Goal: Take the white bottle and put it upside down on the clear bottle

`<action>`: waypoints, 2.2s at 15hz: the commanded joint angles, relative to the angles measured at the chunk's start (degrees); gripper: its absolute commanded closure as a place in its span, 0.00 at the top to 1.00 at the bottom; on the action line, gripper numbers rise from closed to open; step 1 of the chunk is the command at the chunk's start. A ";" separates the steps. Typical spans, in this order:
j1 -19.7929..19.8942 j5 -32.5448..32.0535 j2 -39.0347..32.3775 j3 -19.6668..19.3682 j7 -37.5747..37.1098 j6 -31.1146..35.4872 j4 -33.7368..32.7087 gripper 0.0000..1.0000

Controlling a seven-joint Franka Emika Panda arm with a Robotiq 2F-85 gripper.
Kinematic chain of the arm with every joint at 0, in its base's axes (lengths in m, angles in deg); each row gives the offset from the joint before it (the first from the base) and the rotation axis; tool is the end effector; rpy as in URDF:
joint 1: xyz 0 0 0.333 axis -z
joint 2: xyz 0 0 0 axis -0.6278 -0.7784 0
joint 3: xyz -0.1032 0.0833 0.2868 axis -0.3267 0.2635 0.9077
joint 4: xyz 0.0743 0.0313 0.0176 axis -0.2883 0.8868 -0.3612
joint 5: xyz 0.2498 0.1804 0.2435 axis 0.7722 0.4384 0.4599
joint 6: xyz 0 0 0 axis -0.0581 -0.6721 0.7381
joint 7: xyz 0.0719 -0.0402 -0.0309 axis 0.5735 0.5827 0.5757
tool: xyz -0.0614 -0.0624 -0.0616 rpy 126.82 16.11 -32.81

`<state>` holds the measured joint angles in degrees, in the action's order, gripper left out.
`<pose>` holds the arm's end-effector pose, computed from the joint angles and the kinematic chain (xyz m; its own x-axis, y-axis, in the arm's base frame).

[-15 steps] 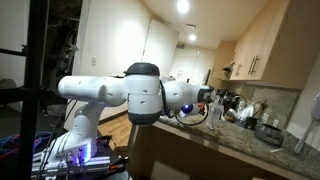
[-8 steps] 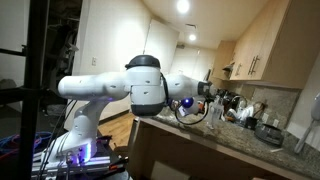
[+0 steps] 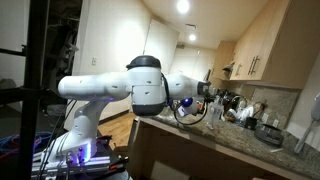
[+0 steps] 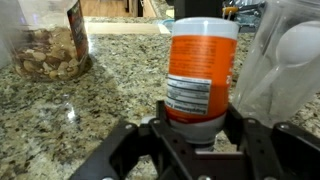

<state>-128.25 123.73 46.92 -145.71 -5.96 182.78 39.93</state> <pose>0.5376 -0.2267 0.3187 -0.3157 -0.2146 -0.9242 -0.3353 0.9365 -0.1030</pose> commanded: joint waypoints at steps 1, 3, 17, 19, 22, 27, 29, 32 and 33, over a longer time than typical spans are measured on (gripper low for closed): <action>-0.25 0.38 -2.93 -1.09 -2.16 -0.14 -0.64 0.25; 0.07 -0.32 -5.55 -2.59 -4.25 -2.61 -1.10 0.25; 0.08 1.88 -7.37 -4.55 -11.89 -7.87 -3.18 0.25; -0.53 3.43 -8.46 -4.78 -13.40 -5.79 -2.09 0.25; -2.22 6.30 -10.23 -5.20 -15.65 -1.34 -3.19 0.25; -5.89 12.83 -22.04 -11.89 -19.66 0.74 -3.25 0.25; -7.14 14.68 -24.13 -13.63 -19.08 0.68 -2.63 0.25; -7.86 12.28 -23.96 -13.46 -15.37 0.65 -3.59 0.25; -7.90 10.17 -24.83 -13.69 -16.35 -0.46 -3.03 0.25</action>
<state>-135.75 136.00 25.34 -158.42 -22.59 183.41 36.55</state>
